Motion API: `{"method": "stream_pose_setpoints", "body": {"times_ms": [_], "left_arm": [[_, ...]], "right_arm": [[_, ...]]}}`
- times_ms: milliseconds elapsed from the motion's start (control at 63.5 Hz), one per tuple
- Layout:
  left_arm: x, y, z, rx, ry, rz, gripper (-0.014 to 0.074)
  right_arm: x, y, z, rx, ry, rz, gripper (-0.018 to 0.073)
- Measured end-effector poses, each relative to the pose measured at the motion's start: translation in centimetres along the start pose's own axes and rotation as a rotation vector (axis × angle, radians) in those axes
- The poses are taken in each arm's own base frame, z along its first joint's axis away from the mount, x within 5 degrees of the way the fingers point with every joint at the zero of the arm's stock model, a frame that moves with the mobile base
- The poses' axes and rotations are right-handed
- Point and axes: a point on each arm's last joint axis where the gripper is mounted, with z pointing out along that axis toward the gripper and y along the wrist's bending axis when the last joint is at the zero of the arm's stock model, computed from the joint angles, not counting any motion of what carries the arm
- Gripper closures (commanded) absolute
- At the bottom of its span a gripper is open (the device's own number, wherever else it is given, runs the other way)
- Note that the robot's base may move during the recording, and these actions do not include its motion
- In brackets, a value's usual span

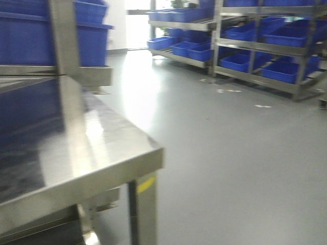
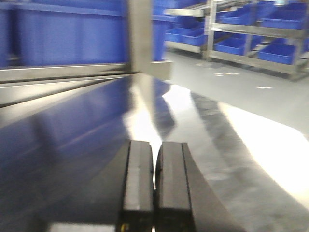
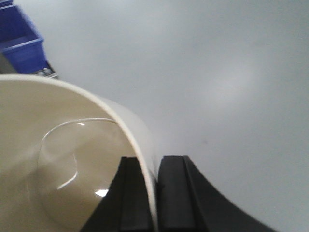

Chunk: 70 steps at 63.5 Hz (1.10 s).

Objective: Move white bin to right shelf second layer
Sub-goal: 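Drive the base away from the table holding the bin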

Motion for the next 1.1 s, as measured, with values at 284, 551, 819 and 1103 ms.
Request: {"method": "stream_pose_setpoints", "body": {"times_ms": [284, 551, 819, 1103], "left_arm": [[0.0, 0.0, 0.0, 0.0, 0.0, 0.0, 0.0512], [0.0, 0.0, 0.0, 0.0, 0.0, 0.0, 0.0512], [0.0, 0.0, 0.0, 0.0, 0.0, 0.0, 0.0512], [0.0, 0.0, 0.0, 0.0, 0.0, 0.0, 0.0512]], "right_arm": [[0.0, 0.0, 0.0, 0.0, 0.0, 0.0, 0.0399], [0.0, 0.0, 0.0, 0.0, 0.0, 0.0, 0.0399], [0.0, 0.0, 0.0, 0.0, 0.0, 0.0, 0.0399], [0.0, 0.0, 0.0, 0.0, 0.0, 0.0, 0.0399]]}}
